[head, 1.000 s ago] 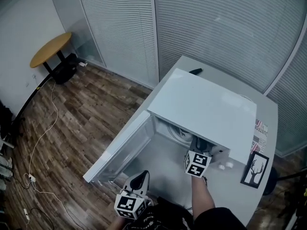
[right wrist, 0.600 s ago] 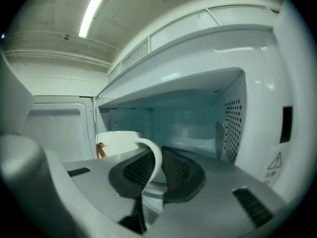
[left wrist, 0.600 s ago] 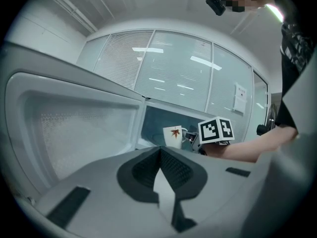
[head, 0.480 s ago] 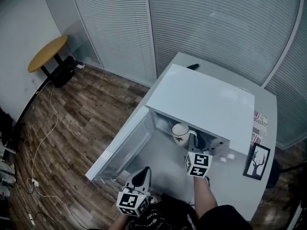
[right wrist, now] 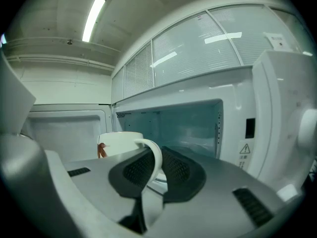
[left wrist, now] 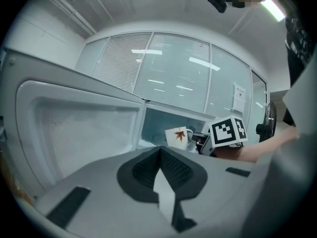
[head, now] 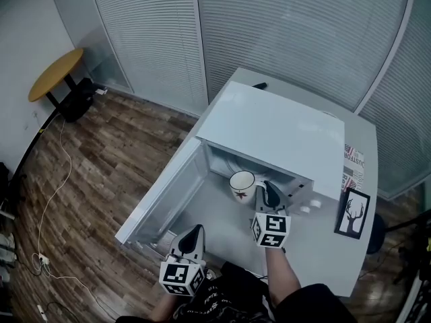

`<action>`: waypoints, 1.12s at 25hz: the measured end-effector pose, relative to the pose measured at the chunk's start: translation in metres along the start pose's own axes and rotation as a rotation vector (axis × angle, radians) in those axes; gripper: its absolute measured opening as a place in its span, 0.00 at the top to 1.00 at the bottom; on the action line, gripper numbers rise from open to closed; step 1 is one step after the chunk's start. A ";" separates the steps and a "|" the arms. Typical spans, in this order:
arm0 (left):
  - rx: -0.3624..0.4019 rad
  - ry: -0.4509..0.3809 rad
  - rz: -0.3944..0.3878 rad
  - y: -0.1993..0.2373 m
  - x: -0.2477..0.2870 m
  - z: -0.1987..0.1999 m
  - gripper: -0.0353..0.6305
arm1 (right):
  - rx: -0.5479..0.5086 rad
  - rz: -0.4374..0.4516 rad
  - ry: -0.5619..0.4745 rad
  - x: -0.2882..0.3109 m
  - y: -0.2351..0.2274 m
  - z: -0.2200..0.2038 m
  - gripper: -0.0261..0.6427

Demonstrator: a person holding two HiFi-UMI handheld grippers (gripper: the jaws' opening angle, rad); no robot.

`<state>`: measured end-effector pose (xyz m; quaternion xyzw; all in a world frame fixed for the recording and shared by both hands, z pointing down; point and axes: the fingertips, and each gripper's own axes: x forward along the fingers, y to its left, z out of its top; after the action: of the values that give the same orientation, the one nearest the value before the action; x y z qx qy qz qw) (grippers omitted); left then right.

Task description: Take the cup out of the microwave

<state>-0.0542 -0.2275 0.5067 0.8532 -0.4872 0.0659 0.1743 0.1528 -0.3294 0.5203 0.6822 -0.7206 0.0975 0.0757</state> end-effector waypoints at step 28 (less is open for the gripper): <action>0.020 -0.013 -0.011 -0.025 -0.018 -0.007 0.94 | 0.088 -0.074 -0.056 -0.127 -0.001 0.004 0.90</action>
<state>-0.0411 -0.1991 0.5020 0.8581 -0.4827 0.0642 0.1627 0.1609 -0.2074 0.4857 0.7136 -0.6917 0.1072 0.0292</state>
